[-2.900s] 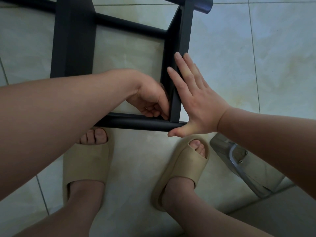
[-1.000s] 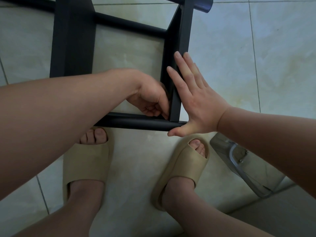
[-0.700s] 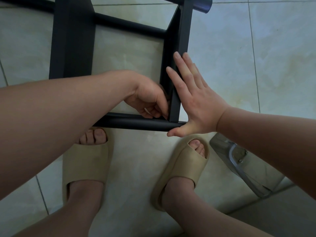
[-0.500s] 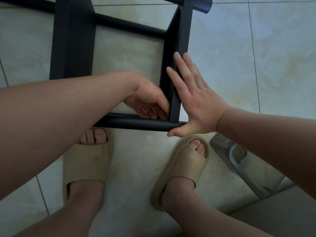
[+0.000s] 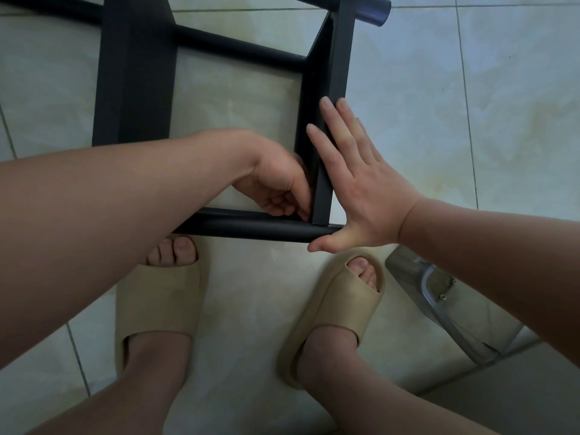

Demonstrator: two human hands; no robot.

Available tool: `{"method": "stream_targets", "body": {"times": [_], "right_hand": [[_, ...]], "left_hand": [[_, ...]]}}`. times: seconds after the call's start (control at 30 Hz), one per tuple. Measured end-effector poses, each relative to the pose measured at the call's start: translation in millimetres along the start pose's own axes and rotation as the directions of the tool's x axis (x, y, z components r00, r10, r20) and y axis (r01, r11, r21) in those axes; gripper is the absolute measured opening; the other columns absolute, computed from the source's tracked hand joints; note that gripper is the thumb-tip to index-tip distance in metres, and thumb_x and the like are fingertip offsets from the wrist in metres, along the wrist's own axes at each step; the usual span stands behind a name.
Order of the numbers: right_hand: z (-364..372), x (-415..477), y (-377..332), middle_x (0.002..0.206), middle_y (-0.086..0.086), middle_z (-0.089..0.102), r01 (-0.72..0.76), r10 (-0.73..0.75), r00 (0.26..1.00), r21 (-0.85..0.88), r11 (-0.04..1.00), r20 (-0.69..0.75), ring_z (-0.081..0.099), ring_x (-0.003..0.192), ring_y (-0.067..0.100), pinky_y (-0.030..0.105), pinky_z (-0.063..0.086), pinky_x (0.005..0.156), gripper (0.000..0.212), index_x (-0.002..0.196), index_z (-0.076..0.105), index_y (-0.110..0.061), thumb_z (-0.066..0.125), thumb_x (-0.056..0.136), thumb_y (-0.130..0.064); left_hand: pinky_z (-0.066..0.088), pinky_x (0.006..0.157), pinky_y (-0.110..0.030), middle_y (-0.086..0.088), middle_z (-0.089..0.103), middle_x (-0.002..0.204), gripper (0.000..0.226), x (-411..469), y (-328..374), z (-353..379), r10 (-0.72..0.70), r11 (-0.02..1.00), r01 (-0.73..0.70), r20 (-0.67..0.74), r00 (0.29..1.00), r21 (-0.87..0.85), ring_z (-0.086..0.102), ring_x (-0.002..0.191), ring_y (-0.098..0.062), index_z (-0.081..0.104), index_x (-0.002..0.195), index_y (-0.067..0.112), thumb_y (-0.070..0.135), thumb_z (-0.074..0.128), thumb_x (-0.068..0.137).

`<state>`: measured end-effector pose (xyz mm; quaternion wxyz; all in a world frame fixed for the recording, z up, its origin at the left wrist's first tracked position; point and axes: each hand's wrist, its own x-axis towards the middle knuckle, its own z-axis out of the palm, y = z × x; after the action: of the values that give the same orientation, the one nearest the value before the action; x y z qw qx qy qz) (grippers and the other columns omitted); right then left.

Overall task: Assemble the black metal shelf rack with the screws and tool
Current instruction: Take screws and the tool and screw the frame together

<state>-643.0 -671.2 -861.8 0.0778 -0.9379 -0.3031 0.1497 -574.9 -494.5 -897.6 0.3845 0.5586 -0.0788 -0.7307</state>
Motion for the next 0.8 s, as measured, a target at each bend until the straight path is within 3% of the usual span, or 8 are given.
{"method": "stream_targets", "body": {"times": [0.23, 0.4, 0.5, 0.67, 0.73, 0.8], "right_hand": [[-1, -1, 0, 0.165, 0.032, 0.001, 0.003, -0.003, 1.000, -0.012, 1.000, 0.004, -0.005, 0.154, 0.048, 0.062, 0.009, 0.124, 0.137, 0.158, 0.012, 0.005, 0.049, 0.071, -0.094], [-6, -2, -6, 0.166, 0.028, -0.006, -0.012, 0.014, 0.999, -0.042, 0.999, 0.050, -0.011, 0.155, 0.043, 0.059, 0.005, 0.125, 0.137, 0.160, 0.006, 0.002, 0.043, 0.071, -0.096], [-15, -5, -11, 0.167, 0.023, -0.013, -0.036, 0.045, 0.994, -0.092, 0.995, 0.102, -0.016, 0.155, 0.038, 0.056, -0.001, 0.126, 0.137, 0.161, 0.000, -0.002, 0.036, 0.071, -0.098], [-43, -2, -24, 0.166, 0.014, -0.026, -0.119, 0.165, 0.951, -0.181, 0.976, 0.263, -0.024, 0.154, 0.030, 0.054, -0.007, 0.126, 0.143, 0.161, -0.009, -0.008, 0.031, 0.061, -0.102], [-57, 2, -31, 0.167, 0.009, -0.025, -0.176, 0.223, 0.919, -0.167, 0.970, 0.325, -0.021, 0.155, 0.024, 0.052, -0.005, 0.126, 0.139, 0.162, -0.006, -0.012, 0.035, 0.062, -0.099], [-72, 3, -37, 0.170, 0.003, -0.017, -0.214, 0.249, 0.897, -0.133, 0.968, 0.366, -0.012, 0.157, 0.020, 0.049, -0.001, 0.127, 0.121, 0.163, 0.003, -0.015, 0.046, 0.076, -0.088]], "left_hand": [[0.044, 0.077, -0.027, -0.001, 0.064, 0.084, 0.018, -3, -1, 2, 0.027, 1.000, -0.027, -0.016, 1.000, -0.003, 0.056, 0.077, -0.013, 0.068, 0.101, 0.012, 0.001, 0.064, 0.088], [0.048, 0.085, -0.031, 0.009, 0.076, 0.096, 0.014, -25, -9, -2, 0.012, 1.000, -0.013, -0.225, 0.974, -0.006, 0.065, 0.094, -0.012, 0.070, 0.105, 0.022, 0.020, 0.062, 0.094], [0.051, 0.084, -0.032, 0.004, 0.076, 0.094, 0.015, -53, -17, 1, -0.061, 0.989, 0.095, -0.281, 0.958, 0.111, 0.068, 0.091, -0.015, 0.070, 0.104, 0.019, 0.028, 0.062, 0.095], [0.052, 0.075, -0.031, 0.007, 0.077, 0.088, 0.037, -102, -21, 14, -0.182, 0.884, 0.280, -0.276, 0.944, 0.374, 0.070, 0.082, -0.011, 0.073, 0.101, 0.023, 0.057, 0.061, 0.091], [0.055, 0.084, -0.035, 0.005, 0.076, 0.087, 0.035, -112, -23, 23, -0.162, 0.864, 0.280, -0.295, 0.942, 0.418, 0.069, 0.080, -0.014, 0.070, 0.104, 0.022, 0.053, 0.068, 0.088], [0.054, 0.084, -0.034, 0.005, 0.074, 0.084, 0.030, -117, -25, 34, -0.094, 0.797, 0.293, -0.371, 0.924, 0.528, 0.068, 0.077, -0.014, 0.066, 0.106, 0.021, 0.045, 0.071, 0.088]]}}
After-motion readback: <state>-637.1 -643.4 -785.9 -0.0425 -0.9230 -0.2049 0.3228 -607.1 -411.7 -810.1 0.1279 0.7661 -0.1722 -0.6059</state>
